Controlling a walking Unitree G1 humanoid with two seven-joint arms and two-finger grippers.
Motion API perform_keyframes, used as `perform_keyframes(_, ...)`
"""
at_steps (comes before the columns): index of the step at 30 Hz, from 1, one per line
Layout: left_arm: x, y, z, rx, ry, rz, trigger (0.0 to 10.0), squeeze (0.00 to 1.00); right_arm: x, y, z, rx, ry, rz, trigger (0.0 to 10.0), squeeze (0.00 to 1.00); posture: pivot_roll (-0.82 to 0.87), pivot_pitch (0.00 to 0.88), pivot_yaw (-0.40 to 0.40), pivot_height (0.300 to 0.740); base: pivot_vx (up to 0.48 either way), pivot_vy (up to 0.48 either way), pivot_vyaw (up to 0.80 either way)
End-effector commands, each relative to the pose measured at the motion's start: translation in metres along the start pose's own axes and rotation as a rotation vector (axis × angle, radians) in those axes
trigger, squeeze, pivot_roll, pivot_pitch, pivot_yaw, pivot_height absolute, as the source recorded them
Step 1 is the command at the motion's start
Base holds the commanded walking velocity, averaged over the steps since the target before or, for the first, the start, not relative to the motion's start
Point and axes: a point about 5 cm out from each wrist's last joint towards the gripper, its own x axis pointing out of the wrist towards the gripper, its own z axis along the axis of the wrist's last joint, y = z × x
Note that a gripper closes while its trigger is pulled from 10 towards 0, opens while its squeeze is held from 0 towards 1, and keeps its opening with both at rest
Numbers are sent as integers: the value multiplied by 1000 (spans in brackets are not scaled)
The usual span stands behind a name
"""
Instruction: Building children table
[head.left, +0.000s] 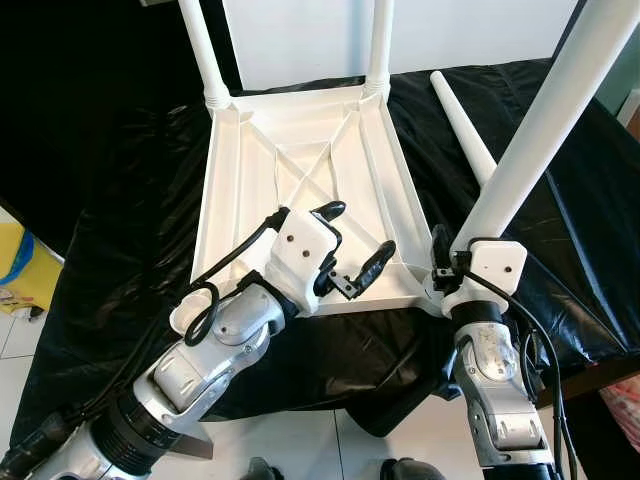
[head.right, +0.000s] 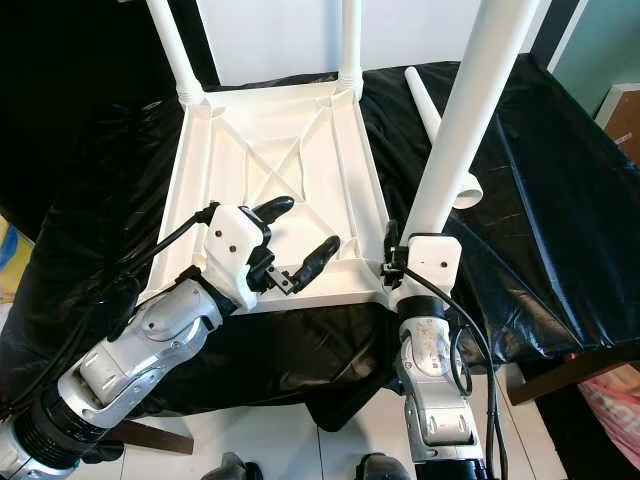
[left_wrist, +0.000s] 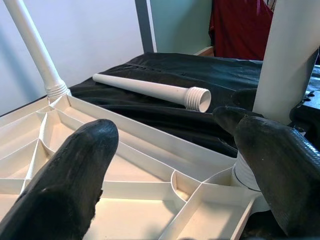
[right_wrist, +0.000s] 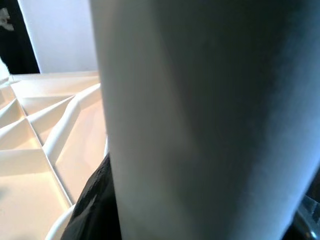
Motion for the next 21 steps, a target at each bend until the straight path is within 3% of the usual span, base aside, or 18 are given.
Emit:
perform_keyframes(1,-2,-18,2,10,-8,-325,10000,0,-8,-5,-23,-1,121,-25,10000,0,-44,135,52,740,0,0,0)
perform_keyframes(4,-2,-18,2,11,-9,-324,10000,0,-9,-14,-31,-17,154,-98,10000,0,-43,136,49,740,0,0,0)
perform_keyframes(8,-2,-18,2,10,-11,-322,10000,0,-10,-14,-32,-27,153,-131,10000,0,-45,135,49,740,0,0,0)
perform_keyframes(11,-1,-18,2,9,-12,-324,10000,0,-11,0,-32,52,136,31,10000,0,-47,134,52,740,0,0,0)
perform_keyframes(20,-1,-18,2,8,-13,-325,10000,0,-10,-3,-35,70,145,202,10000,0,-50,134,54,740,0,0,0)
perform_keyframes(21,-1,-18,2,8,-14,-327,10000,0,-9,-10,-38,39,144,229,10000,0,-50,136,54,740,0,0,0)
